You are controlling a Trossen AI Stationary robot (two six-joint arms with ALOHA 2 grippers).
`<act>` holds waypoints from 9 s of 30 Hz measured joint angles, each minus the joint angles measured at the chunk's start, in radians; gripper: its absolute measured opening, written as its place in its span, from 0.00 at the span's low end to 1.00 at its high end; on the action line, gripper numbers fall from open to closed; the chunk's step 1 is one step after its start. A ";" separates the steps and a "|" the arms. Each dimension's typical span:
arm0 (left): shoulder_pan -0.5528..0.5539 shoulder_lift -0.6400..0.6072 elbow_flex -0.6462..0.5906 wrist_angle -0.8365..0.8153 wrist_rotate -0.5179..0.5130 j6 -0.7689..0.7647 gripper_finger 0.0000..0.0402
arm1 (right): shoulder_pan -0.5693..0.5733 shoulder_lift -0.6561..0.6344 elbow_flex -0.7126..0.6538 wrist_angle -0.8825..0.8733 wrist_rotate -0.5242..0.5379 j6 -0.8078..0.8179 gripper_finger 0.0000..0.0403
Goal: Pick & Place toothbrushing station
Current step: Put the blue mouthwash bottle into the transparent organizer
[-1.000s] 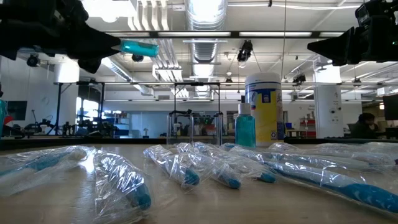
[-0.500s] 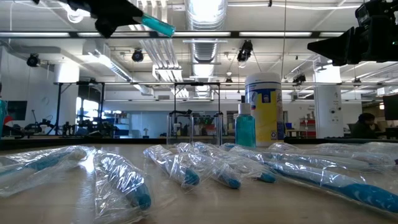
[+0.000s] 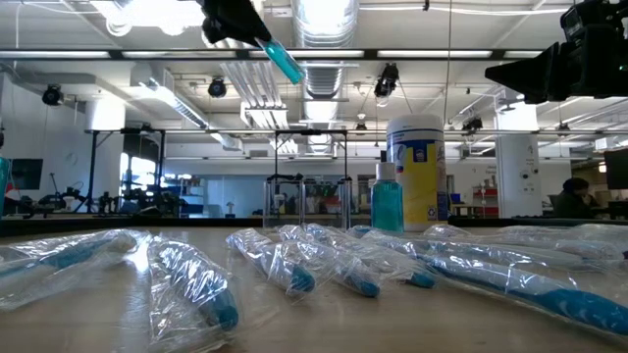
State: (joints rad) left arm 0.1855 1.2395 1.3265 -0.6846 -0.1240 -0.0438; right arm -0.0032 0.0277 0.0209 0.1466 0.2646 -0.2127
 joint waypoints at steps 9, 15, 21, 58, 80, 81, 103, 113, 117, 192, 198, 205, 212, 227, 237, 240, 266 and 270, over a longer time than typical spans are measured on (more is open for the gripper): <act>0.057 0.232 0.313 -0.249 0.042 0.118 0.24 | 0.000 0.000 0.000 -0.001 0.000 -0.008 0.02; 0.080 0.348 0.407 -0.326 0.094 0.259 0.24 | 0.000 0.000 0.000 -0.001 0.000 -0.009 0.02; 0.080 0.423 0.407 -0.328 0.141 0.443 0.24 | 0.000 0.000 0.000 -0.001 0.000 -0.020 0.02; 0.096 0.620 0.404 -0.226 0.073 0.838 0.24 | 0.000 0.000 0.000 -0.002 0.000 -0.053 0.02; 0.115 0.724 0.405 -0.240 0.072 0.879 0.24 | 0.000 0.000 0.000 -0.005 0.000 -0.053 0.02; 0.116 0.729 0.405 -0.241 0.072 0.880 0.24 | 0.000 0.000 0.000 -0.005 0.000 -0.053 0.02; 0.127 0.781 0.407 -0.242 0.081 0.893 0.28 | 0.000 0.000 0.000 -0.006 0.000 -0.074 0.02; 0.127 0.781 0.407 -0.237 0.082 0.908 0.31 | 0.000 0.000 0.000 -0.008 0.000 -0.076 0.02; 0.128 0.781 0.407 -0.233 0.080 0.912 0.31 | 0.000 0.000 0.000 -0.008 0.000 -0.076 0.02; 0.161 -0.341 -0.599 0.630 0.368 0.106 0.02 | 0.000 0.001 0.000 -0.009 0.000 -0.033 0.02; 0.161 -0.559 -0.851 0.816 0.376 -0.024 0.02 | 0.000 0.001 0.000 -0.008 0.000 -0.030 0.02; 0.161 -0.715 -0.980 0.842 0.379 -0.061 0.02 | 0.000 0.001 0.000 0.002 0.000 -0.030 0.02; 0.161 -0.812 -1.093 0.868 0.319 -0.053 0.02 | 0.000 0.001 0.000 0.002 0.000 -0.030 0.02; 0.162 -0.878 -1.318 1.077 0.323 -0.052 0.01 | 0.000 0.002 0.000 0.029 -0.002 0.012 0.02; 0.162 -0.878 -1.318 1.025 0.322 -0.021 0.02 | 0.000 0.002 -0.002 0.042 -0.001 -0.003 0.02; 0.162 -0.877 -1.318 0.997 0.322 0.002 0.03 | 0.000 0.002 -0.002 0.047 0.000 -0.043 0.02; 0.162 -0.874 -1.320 1.045 0.282 0.015 0.01 | 0.000 0.080 -0.003 0.120 -0.005 -0.006 0.02; 0.162 -0.874 -1.320 1.044 0.282 0.005 0.03 | 0.000 0.080 -0.003 0.125 -0.027 0.077 0.02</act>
State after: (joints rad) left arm 0.3473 0.3660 0.0063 0.3595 0.1583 -0.0386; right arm -0.0029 0.1078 0.0184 0.2719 0.2375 -0.1358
